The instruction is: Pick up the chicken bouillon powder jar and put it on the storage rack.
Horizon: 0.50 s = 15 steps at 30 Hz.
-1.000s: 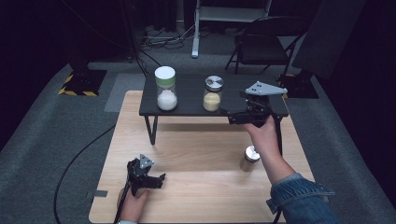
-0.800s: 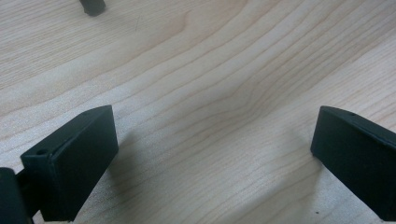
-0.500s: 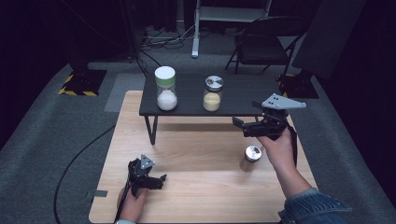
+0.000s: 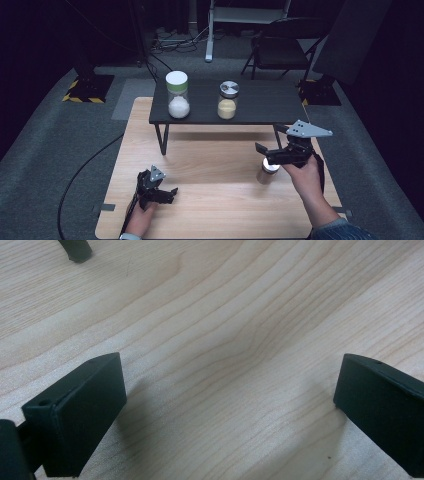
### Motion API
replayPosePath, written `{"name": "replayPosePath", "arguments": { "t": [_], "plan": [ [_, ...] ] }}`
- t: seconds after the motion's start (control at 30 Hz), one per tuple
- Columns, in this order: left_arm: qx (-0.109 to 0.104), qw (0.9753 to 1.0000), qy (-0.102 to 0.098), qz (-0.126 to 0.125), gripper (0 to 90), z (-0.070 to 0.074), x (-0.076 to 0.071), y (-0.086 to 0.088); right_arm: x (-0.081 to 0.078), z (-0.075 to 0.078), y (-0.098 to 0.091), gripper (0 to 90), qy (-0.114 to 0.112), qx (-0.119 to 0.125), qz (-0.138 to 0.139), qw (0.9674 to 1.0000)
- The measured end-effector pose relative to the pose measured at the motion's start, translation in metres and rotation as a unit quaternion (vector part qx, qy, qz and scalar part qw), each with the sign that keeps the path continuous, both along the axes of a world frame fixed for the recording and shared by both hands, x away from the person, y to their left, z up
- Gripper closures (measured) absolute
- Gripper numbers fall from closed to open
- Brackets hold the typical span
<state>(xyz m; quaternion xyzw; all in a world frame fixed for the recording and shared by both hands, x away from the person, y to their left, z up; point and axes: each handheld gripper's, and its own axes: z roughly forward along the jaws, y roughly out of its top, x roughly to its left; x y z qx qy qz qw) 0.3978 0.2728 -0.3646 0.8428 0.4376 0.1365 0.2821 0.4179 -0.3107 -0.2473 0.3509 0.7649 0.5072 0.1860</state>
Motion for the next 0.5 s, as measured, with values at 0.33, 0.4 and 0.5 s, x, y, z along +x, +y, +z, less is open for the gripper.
{"name": "replayPosePath", "arguments": {
  "t": [0.33, 0.4, 0.5],
  "plan": [
    [0.0, 1.0, -0.001, 0.008, 0.3, 0.0, -0.001, -0.002, -0.014, -0.022, -0.026, 1.6, 0.021, 0.002, -0.03, 0.9993],
    [0.0, 1.0, -0.001, 0.008, 0.3, 0.0, -0.001, -0.002, -0.016, -0.027, -0.031, 1.6, 0.024, 0.0, -0.033, 0.9992],
    [0.0, 1.0, -0.001, 0.009, 0.3, 0.0, -0.001, -0.002, -0.02, -0.036, -0.039, 1.6, 0.029, -0.002, -0.037, 0.9989]
  ]
}}
